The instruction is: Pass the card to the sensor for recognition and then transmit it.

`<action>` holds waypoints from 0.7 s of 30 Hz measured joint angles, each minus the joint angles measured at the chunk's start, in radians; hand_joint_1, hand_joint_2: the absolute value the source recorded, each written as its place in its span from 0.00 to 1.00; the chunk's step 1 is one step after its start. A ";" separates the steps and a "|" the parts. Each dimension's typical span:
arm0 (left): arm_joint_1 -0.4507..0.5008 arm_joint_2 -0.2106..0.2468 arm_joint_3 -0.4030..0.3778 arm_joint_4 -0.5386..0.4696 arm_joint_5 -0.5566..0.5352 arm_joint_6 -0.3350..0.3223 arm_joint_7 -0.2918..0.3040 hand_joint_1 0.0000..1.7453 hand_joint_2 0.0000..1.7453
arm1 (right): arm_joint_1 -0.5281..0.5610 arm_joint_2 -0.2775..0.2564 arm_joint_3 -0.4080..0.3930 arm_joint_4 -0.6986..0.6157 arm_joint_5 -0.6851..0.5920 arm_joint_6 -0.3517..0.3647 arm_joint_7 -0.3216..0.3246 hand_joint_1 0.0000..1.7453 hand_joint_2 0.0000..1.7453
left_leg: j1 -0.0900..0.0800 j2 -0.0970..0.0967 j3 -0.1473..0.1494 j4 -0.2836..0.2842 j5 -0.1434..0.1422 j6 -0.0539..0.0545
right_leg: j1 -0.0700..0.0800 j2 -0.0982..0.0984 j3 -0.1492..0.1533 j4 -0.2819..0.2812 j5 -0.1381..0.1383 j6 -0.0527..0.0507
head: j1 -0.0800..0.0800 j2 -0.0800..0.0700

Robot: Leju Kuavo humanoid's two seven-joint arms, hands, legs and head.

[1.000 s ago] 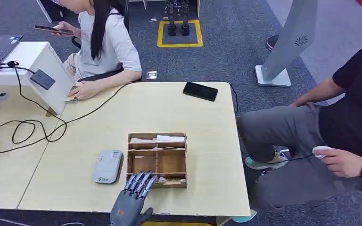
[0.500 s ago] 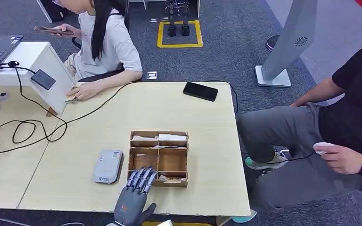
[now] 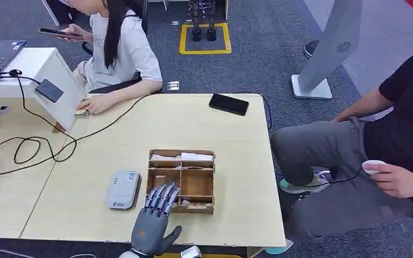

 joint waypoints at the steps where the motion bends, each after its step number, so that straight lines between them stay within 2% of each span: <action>1: 0.003 0.000 0.000 -0.008 -0.001 0.000 0.000 0.00 1.00 | 0.000 0.000 -0.001 0.000 0.000 0.000 0.000 0.00 1.00 | 0.000 0.000 0.000 0.000 0.000 0.000 | 0.000 0.000 0.000 0.000 0.000 0.000 | 0.000 0.000; 10: 0.013 0.001 0.006 -0.020 -0.035 0.000 0.035 0.00 1.00 | 0.001 0.000 -0.008 0.000 0.005 0.001 0.002 0.00 1.00 | 0.000 0.000 0.000 0.000 0.000 0.000 | 0.000 0.000 0.000 0.000 0.000 0.000 | 0.000 0.000; 16: 0.006 0.012 0.010 -0.016 -0.056 0.000 0.102 0.00 1.00 | 0.000 0.000 -0.012 0.000 0.019 0.003 -0.002 0.00 1.00 | 0.000 0.000 0.000 0.000 0.000 0.000 | 0.000 0.000 0.000 0.000 0.000 0.000 | 0.000 0.000; 21: 0.004 0.017 0.019 -0.004 -0.059 0.000 0.107 0.00 1.00 | 0.000 0.000 -0.016 0.000 0.024 0.004 -0.002 0.00 1.00 | 0.000 0.000 0.000 0.000 0.000 0.000 | 0.000 0.000 0.000 0.000 0.000 0.000 | 0.000 0.000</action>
